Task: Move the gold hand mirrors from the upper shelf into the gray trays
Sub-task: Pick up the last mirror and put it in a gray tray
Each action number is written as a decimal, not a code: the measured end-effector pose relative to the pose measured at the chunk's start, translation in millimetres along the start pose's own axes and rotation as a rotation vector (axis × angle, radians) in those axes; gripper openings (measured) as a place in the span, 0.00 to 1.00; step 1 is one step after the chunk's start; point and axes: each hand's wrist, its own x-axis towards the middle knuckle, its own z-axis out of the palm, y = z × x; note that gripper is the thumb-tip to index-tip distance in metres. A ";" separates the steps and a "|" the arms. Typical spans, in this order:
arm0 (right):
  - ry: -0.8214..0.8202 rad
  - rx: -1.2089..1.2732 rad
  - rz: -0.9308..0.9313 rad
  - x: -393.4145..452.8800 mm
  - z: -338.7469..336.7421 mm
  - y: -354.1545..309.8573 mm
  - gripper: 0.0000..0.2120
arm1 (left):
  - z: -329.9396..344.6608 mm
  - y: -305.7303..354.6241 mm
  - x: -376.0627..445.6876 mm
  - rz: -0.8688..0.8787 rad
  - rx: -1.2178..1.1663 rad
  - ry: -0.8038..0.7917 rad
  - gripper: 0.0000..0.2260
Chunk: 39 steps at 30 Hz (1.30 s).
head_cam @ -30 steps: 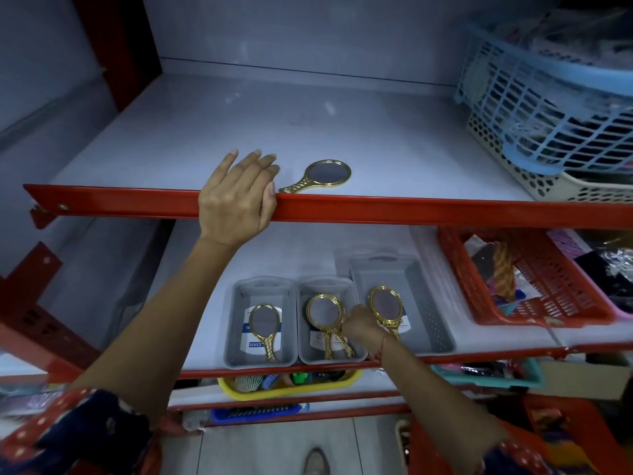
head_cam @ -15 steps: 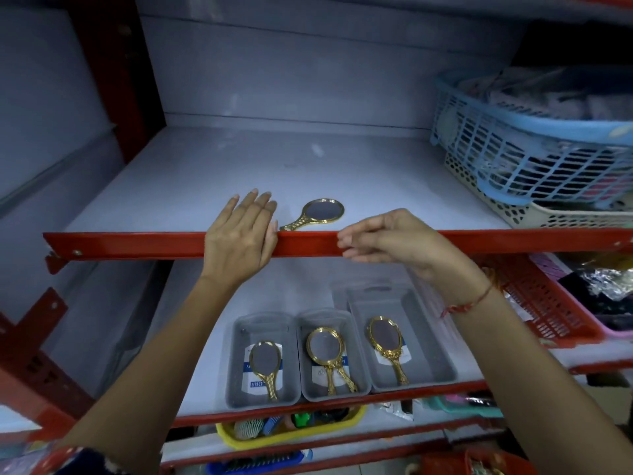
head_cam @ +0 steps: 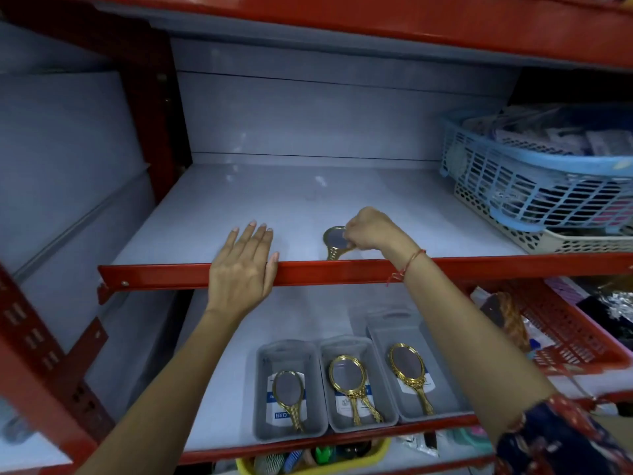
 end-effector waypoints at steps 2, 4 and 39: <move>-0.047 0.079 -0.038 3.8 0.5 -1.6 0.04 | 0.0 -1.0 -0.3 0.014 0.002 0.022 0.21; -0.023 0.088 -0.023 6.2 1.9 3.3 0.10 | 0.1 -0.9 -0.8 0.021 0.009 0.027 0.21; -0.561 0.890 -0.052 -95.0 14.2 93.5 0.13 | 8.6 -2.3 -3.5 0.038 0.025 0.093 0.19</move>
